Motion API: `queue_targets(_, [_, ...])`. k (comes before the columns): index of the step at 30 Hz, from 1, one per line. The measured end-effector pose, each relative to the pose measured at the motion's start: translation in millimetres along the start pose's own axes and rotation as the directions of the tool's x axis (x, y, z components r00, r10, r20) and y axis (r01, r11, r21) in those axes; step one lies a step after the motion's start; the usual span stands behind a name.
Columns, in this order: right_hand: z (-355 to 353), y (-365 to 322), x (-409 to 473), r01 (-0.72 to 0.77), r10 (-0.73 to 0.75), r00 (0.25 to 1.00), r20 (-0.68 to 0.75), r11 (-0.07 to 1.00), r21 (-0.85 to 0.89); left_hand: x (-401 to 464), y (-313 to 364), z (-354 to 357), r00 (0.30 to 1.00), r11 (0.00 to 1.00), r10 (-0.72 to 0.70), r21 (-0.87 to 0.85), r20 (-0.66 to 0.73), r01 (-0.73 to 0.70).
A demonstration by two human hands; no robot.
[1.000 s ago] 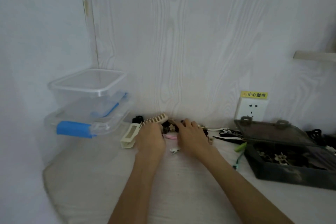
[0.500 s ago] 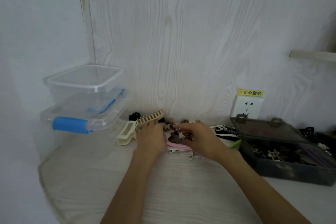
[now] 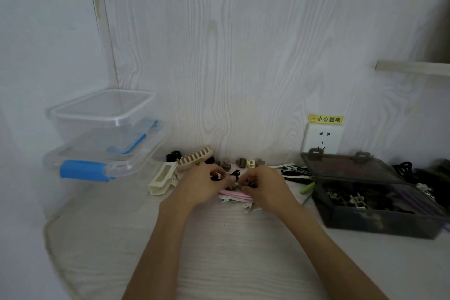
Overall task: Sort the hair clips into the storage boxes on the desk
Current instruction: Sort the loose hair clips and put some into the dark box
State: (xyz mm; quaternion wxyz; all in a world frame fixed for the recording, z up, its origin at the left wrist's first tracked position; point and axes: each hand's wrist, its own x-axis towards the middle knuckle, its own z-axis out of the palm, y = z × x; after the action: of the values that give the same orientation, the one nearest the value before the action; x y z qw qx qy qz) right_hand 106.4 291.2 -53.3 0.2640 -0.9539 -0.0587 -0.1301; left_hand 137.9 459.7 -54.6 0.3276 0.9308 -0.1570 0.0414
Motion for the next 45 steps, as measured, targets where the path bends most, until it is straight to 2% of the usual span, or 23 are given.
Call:
queue_targets(2, [-3,3,-1,-0.038,0.038,0.999,-0.014,0.998,0.053,0,0,1,0.999,0.999,-0.009,0.034,0.04,0.008])
queue_targets(7, [0,4,-4,-0.047,0.05,0.998,-0.038,0.996,0.072,0,2,4,0.999,0.998,-0.039,-0.052,-0.034,0.037])
queue_targets(12, [-7,2,-10,0.021,-0.011,0.986,-0.166,0.998,0.06,1,-2,5,0.991,0.98,-0.065,-0.195,-0.12,0.041])
queue_targets(15, [-12,1,-8,0.058,-0.027,0.964,-0.265,0.992,0.109,2,-5,6,0.971,0.975,-0.092,-0.217,-0.219,0.043])
queue_targets(21, [-17,-3,-18,0.153,-0.103,0.947,-0.304,0.977,0.147,0,3,3,0.919,0.963,-0.075,-0.268,-0.386,-0.034])
queue_targets(24, [-33,0,-30,0.19,-0.088,0.91,-0.405,0.957,0.219,-1,14,1,0.86,0.939,-0.079,-0.328,-0.504,-0.106])
queue_targets(27, [-61,15,-47,0.239,-0.124,0.847,-0.517,0.957,0.162,-5,43,5,0.829,0.86,-0.066,-0.453,-0.555,-0.235])
queue_targets(30, [-93,45,-68,0.146,-0.062,0.825,-0.562,0.984,0.105,-15,89,22,0.874,0.772,0.056,-0.534,-0.483,-0.345])
queue_targets(33, [-118,80,-88,0.015,0.034,0.806,-0.59,0.997,0.077,-23,134,48,0.915,0.72,0.207,-0.58,-0.347,-0.382])
queue_targets(35, [-126,99,-97,-0.056,0.081,0.821,-0.565,0.996,0.062,-25,155,65,0.921,0.73,0.295,-0.562,-0.254,-0.389])
queue_targets(38, [-132,115,-106,-0.132,0.127,0.887,-0.443,0.991,0.02,-25,171,88,0.907,0.813,0.394,-0.403,-0.149,-0.419])
queue_targets(40, [-135,120,-113,-0.146,0.134,0.906,-0.402,0.989,0.002,-24,173,96,0.907,0.848,0.41,-0.325,-0.1,-0.419])
queue_targets(42, [-136,121,-116,-0.147,0.138,0.902,-0.408,0.989,0.008,-25,167,97,0.914,0.854,0.397,-0.333,-0.081,-0.401])
queue_targets(45, [-135,112,-116,-0.127,0.12,0.884,-0.452,0.992,0.015,-26,152,85,0.918,0.85,0.36,-0.347,-0.168,-0.397])
